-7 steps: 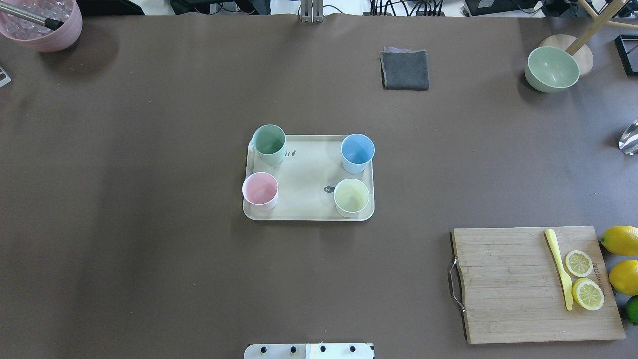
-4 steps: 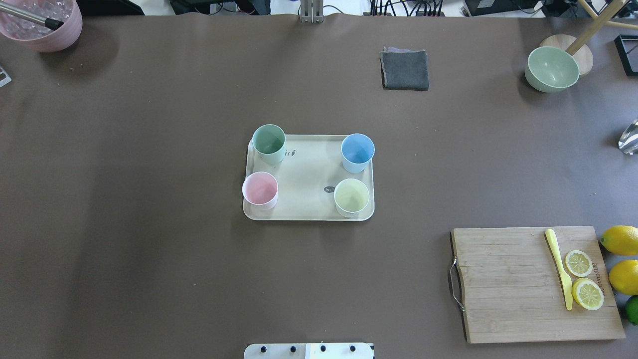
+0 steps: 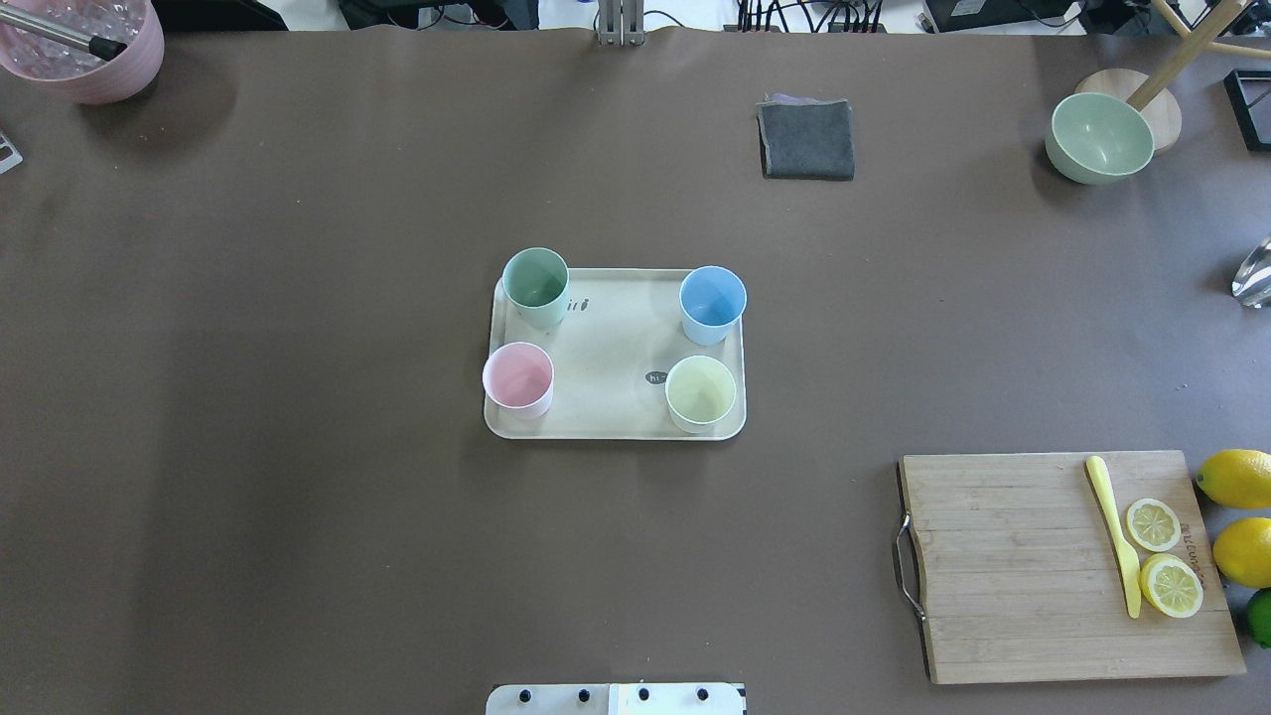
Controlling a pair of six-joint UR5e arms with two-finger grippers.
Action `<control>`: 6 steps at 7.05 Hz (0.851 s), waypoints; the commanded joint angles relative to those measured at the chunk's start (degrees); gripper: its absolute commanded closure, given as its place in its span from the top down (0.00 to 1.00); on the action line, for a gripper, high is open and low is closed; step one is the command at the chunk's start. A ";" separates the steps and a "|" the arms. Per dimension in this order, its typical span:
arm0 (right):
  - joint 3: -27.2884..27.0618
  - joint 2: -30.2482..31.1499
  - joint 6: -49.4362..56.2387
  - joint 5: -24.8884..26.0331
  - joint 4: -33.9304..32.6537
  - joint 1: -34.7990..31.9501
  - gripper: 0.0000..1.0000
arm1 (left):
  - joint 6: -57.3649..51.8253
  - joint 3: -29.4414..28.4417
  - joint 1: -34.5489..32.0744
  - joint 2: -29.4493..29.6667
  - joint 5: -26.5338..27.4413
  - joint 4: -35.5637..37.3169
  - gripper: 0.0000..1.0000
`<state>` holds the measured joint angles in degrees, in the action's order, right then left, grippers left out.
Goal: Place all cups on tray
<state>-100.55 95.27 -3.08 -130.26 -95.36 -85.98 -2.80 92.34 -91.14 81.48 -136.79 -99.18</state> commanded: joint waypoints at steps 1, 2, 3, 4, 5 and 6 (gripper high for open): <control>0.00 0.00 0.00 0.00 0.00 0.02 1.00 | -0.01 1.17 -0.17 -0.18 2.58 -0.14 0.98; 0.00 0.00 0.00 0.00 0.00 0.02 1.00 | 0.25 1.61 -0.35 -0.27 2.84 -0.05 0.98; 0.00 0.00 0.00 0.00 0.00 0.02 1.00 | 0.34 1.61 -0.35 -0.27 3.19 -0.05 0.98; 0.00 0.00 0.00 -0.09 0.00 0.02 1.00 | 0.34 1.61 -0.35 -0.27 3.20 -0.05 0.98; 0.00 0.09 0.00 -0.09 0.00 0.02 1.00 | 0.43 1.79 -0.35 -0.18 3.20 -0.05 0.98; 0.00 0.09 0.00 -0.09 0.00 0.02 1.00 | 0.43 1.87 -0.44 -0.18 3.20 -0.05 0.98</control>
<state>-100.55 95.33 -3.07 -130.33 -95.36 -85.96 -2.41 94.09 -91.52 81.26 -133.62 -99.23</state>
